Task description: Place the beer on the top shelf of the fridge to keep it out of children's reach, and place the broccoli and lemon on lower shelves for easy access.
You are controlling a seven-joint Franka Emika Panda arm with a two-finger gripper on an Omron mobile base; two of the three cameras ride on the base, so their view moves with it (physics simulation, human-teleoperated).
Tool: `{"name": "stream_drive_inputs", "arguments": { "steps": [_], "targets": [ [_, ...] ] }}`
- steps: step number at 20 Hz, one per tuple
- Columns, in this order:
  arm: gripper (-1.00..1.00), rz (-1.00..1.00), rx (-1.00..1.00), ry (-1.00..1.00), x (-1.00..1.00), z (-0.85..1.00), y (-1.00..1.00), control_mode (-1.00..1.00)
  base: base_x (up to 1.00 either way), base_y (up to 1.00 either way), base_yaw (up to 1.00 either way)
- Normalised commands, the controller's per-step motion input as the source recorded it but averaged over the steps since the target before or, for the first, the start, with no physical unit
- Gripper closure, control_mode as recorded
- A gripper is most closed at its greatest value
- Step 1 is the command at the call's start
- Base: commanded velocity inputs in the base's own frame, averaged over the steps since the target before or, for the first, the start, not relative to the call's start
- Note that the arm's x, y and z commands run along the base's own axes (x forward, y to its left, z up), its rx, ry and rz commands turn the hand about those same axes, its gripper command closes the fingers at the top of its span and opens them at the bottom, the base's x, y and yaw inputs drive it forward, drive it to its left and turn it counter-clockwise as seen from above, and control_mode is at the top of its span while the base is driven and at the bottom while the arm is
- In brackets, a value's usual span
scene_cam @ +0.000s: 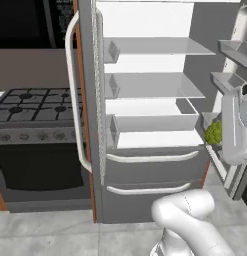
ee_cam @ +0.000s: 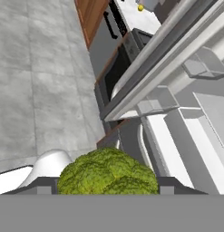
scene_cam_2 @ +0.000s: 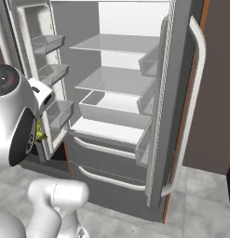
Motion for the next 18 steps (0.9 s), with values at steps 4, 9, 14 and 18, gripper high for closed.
{"name": "stream_drive_inputs", "arguments": {
  "steps": [4,9,14,18],
  "targets": [
    [1.00,0.00,0.00,0.00,0.00,0.00,0.00,1.00,0.39,0.08,-0.03],
    [1.00,0.00,0.00,0.00,0.00,0.00,0.00,1.00,0.54,0.10,-0.10],
    [1.00,0.00,0.00,0.00,0.00,0.00,0.00,1.00,0.73,0.00,-0.09],
    [1.00,0.00,0.00,0.00,0.00,0.00,0.00,1.00,0.75,0.06,-0.12]
  ]
}}
